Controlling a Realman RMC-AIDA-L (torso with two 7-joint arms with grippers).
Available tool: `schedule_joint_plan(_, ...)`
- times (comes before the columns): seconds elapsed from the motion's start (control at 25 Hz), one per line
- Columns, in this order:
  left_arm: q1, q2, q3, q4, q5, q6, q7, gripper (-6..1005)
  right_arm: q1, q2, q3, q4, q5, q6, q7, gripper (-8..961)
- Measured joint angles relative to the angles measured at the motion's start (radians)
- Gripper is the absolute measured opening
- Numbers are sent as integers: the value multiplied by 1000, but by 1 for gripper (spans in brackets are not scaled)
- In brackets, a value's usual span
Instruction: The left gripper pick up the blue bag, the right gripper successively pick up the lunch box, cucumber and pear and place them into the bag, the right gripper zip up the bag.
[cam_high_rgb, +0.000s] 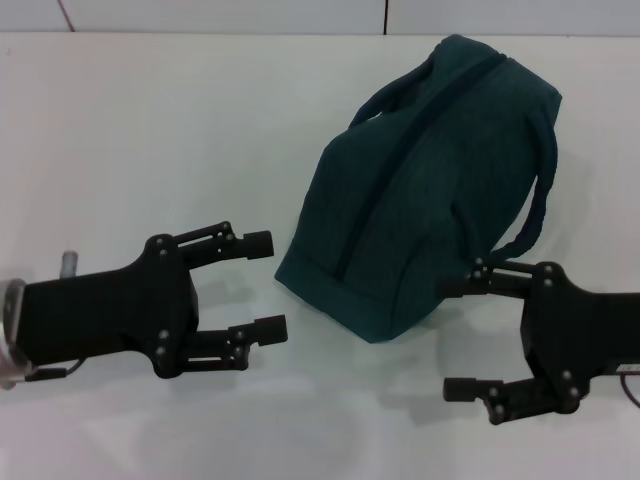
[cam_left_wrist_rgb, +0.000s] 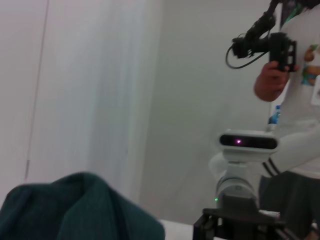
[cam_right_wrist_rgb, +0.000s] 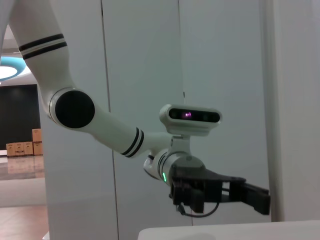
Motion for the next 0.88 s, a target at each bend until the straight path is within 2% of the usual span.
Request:
schedule_joint_plan(0.28,9,-1,-1,-23,18,-17,24,818,24,3,-20,79,-1,51,-33,859)
schedule_joint_plan(0.88,3,6,5,-21,49,-3,2,818,20,7,-21,105,29,63,-44,860)
